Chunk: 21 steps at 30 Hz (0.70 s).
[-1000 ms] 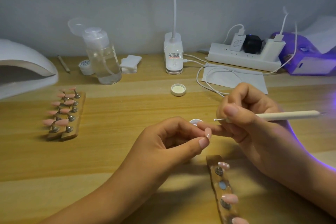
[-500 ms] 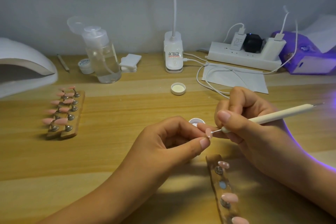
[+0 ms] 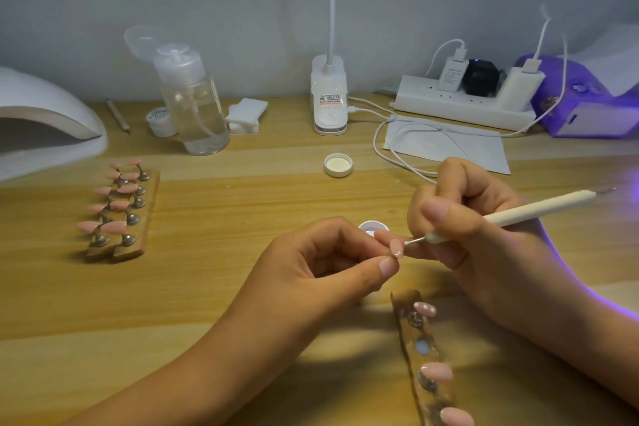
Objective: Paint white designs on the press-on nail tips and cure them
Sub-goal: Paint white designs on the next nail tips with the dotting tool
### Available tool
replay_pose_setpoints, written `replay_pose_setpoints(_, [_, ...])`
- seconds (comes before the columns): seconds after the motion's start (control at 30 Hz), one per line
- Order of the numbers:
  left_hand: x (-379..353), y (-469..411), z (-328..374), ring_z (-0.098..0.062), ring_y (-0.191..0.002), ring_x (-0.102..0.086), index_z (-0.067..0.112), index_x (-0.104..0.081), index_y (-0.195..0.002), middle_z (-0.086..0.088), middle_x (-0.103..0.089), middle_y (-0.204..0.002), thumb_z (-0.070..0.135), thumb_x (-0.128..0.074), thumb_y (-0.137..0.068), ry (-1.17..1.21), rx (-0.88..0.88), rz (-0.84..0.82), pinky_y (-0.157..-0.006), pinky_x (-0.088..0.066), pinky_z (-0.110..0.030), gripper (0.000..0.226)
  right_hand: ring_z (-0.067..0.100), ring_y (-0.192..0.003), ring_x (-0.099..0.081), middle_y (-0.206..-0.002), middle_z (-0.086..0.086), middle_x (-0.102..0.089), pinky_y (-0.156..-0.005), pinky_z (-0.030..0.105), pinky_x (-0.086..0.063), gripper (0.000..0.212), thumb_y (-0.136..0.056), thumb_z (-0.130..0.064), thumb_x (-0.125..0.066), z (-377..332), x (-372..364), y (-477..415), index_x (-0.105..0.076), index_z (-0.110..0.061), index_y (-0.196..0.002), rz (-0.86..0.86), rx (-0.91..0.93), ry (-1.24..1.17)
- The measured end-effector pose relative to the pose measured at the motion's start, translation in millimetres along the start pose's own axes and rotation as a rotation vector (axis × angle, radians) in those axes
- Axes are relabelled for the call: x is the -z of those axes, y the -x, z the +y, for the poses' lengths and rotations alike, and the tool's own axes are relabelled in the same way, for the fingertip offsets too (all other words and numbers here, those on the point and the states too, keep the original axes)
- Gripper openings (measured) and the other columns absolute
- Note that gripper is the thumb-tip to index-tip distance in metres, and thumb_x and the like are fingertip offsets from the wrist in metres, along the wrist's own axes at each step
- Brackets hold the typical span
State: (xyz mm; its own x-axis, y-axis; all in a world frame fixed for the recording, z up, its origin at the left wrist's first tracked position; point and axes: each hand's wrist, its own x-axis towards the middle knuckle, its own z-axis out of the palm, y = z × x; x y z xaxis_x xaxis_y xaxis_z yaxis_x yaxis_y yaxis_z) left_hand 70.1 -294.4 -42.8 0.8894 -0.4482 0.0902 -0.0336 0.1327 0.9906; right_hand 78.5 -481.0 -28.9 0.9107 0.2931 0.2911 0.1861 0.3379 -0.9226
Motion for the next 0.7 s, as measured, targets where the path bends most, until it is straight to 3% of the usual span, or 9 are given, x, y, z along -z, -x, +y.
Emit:
replay_pose_setpoints(0.1, [0.6,0.4,-0.3,-0.009,-0.082,-0.062,0.020,-0.073,-0.077,0.003,-0.075,-0.095,0.018,-0.073,-0.078,-0.011,0.010,0.007,-0.073,-0.051,-0.020,0.003,0.012,-0.047,-0.037,-0.050,-0.006,-0.044,-0.074,0.035,-0.056,0.025,-0.079,-0.029,-0.073,-0.7,-0.8,-1.0,-0.052,-0.021,-0.068,0.026,-0.034,-0.014])
replay_pose_setpoints(0.17, [0.6,0.7,-0.4,-0.010,-0.082,-0.063,0.020,-0.073,-0.077,0.001,-0.075,-0.095,0.019,-0.074,-0.077,-0.011,0.015,0.016,-0.073,-0.052,-0.020,0.002,0.009,-0.044,-0.028,-0.049,-0.005,-0.039,-0.073,0.033,-0.057,0.015,-0.080,-0.020,-0.065,-0.7,-1.0,-1.6,-0.053,-0.020,-0.072,0.042,-0.046,-0.036])
replay_pose_setpoints(0.3, [0.2,0.4,0.5,-0.008,-0.078,-0.063,0.021,-0.073,-0.076,0.002,-0.075,-0.092,0.021,-0.074,-0.076,-0.006,0.022,0.031,-0.071,-0.052,-0.020,0.001,0.005,-0.055,-0.050,-0.064,-0.006,-0.048,-0.071,0.025,-0.055,0.013,-0.078,-0.010,-0.060,-1.8,-0.1,-1.0,-0.053,-0.021,-0.075,-0.038,-0.035,-0.063])
replay_pose_setpoints(0.4, [-0.3,0.5,1.6,-0.007,-0.076,-0.062,0.021,-0.073,-0.075,0.004,-0.074,-0.087,0.019,-0.073,-0.077,0.005,0.013,0.023,-0.071,-0.052,-0.020,0.002,0.007,-0.055,-0.046,-0.060,-0.005,-0.048,-0.070,0.025,-0.055,0.016,-0.078,-0.013,-0.061,-2.4,-0.4,-1.5,-0.051,-0.021,-0.067,-0.032,-0.044,-0.054])
replay_pose_setpoints(0.5, [-0.5,0.4,1.7,-0.007,-0.075,-0.061,0.021,-0.073,-0.075,0.006,-0.073,-0.084,0.019,-0.073,-0.077,0.011,0.017,0.018,-0.071,-0.051,-0.020,0.003,0.007,-0.052,-0.044,-0.055,-0.004,-0.048,-0.063,0.020,-0.052,0.027,-0.077,-0.021,-0.074,-2.5,-3.0,-1.7,-0.050,-0.021,-0.064,0.003,-0.043,-0.031])
replay_pose_setpoints(0.7, [-1.1,0.5,1.5,-0.008,-0.075,-0.061,0.021,-0.073,-0.075,0.006,-0.074,-0.087,0.017,-0.073,-0.077,0.003,0.017,0.016,-0.071,-0.051,-0.020,0.004,0.006,-0.051,-0.050,-0.055,-0.003,-0.052,-0.059,0.017,-0.049,0.021,-0.078,-0.019,-0.065,-0.7,-2.4,-0.3,-0.052,-0.022,-0.062,0.035,-0.028,0.039])
